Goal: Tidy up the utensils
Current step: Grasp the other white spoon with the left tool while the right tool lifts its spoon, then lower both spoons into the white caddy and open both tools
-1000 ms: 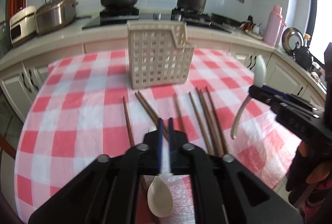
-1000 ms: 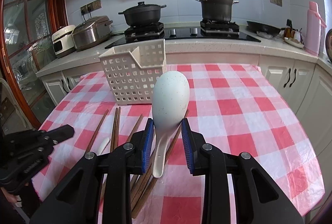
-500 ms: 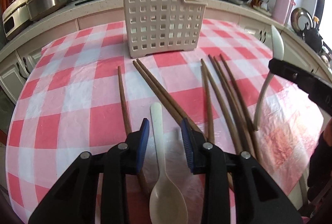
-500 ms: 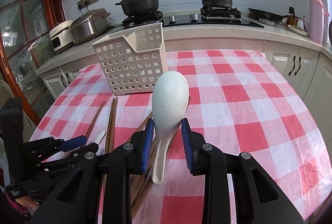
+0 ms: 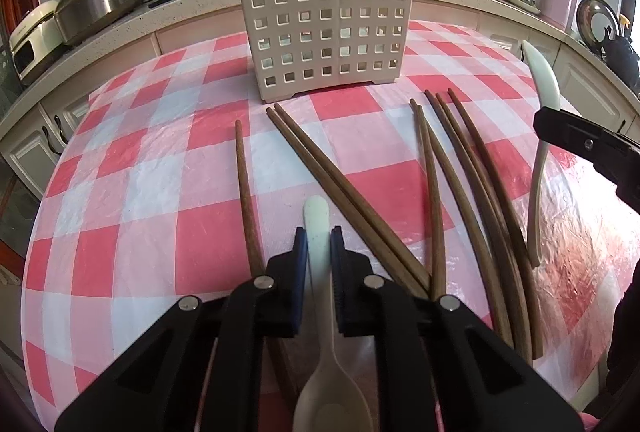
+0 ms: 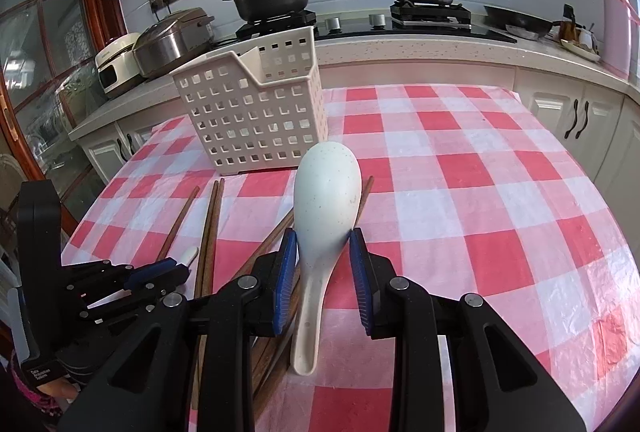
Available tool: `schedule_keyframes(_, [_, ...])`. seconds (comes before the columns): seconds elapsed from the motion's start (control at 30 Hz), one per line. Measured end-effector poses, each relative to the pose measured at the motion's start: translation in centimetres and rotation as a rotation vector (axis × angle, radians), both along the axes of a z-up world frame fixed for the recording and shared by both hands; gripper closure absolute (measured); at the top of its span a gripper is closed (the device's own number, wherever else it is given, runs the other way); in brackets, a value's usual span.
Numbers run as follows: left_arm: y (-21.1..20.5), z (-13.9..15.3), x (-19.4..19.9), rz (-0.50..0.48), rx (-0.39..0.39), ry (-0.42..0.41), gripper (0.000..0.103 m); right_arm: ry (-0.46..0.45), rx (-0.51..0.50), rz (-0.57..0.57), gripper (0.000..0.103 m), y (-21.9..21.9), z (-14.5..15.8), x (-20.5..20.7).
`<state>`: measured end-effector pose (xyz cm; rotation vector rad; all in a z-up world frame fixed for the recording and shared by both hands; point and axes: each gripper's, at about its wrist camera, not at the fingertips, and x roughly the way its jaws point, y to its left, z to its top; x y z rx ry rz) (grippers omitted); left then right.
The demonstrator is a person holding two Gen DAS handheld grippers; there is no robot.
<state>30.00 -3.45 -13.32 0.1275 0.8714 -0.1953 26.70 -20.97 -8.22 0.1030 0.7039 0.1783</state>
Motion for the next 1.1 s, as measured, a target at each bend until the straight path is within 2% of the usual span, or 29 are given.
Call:
schedule_keyframes(0.17, [0.1,0.3,-0.2,0.023,-0.019,-0.025,0.092,0.002,-0.004,0.003,0.076,0.2,-0.1,-0.1])
schedule_keyframes(0.4, [0.2,2.5,-1.7,0.052,-0.036,-0.132,0.092,-0.006,-0.03,-0.01,0.076,0.5,0.5,-0.6])
schedule_keyframes(0.73, [1.6,7.6,-3.0,0.053,-0.131,-0.264,0.092,-0.093,-0.037,0.011,0.076,1.9,3.8,-0.4])
schedule_keyframes(0.9, [2.3,9.5,-2.7,0.061,-0.145,-0.31,0.092,-0.134,-0.04,0.025,0.076,2.7,5.4,0.7])
schedule_keyframes(1.1, [2.9,13.2,-0.7,0.061,-0.184,-0.375,0.092,-0.161,-0.022,0.034,0.076,2.9,7.4,3.5])
